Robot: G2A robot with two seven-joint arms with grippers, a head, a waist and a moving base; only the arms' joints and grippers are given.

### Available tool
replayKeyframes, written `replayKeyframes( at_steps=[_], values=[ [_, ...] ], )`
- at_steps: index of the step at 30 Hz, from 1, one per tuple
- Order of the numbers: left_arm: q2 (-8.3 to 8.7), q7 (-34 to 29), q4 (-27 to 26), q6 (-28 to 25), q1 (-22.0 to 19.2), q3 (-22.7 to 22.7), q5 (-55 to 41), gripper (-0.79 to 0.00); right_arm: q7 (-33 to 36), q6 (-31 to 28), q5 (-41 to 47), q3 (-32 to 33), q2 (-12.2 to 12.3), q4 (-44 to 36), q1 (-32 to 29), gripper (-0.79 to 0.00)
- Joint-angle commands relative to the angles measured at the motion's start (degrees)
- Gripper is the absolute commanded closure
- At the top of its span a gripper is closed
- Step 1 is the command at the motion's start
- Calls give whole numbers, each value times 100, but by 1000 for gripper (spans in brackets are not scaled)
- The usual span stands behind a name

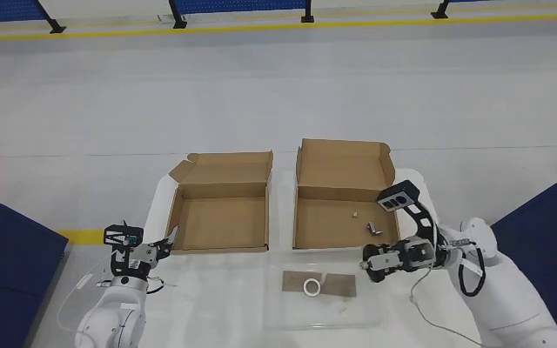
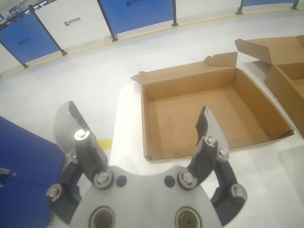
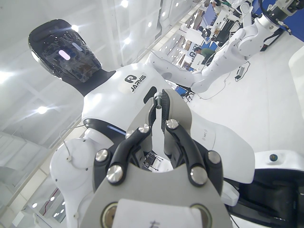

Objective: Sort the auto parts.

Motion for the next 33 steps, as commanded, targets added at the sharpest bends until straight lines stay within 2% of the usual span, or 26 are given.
replayKeyframes(
  at_steps=[1,8,15,23,25,33],
  values=[
    [0,0,0,0,0,0,0,-785,-45,104,344,-93,-47,-131,17,0],
    [0,0,0,0,0,0,0,-785,65,341,1294,-412,-243,-70,382,0],
    [0,0,0,0,0,0,0,-785,46,761,1708,-757,-423,12,765,0],
    [0,0,0,0,0,0,0,-785,46,761,1708,-757,-423,12,765,0],
    [0,0,0,0,0,0,0,-785,-139,792,1674,-757,-435,-82,734,0],
    [0,0,0,0,0,0,0,-785,-581,969,2605,-907,-629,-233,717,0]
  ],
)
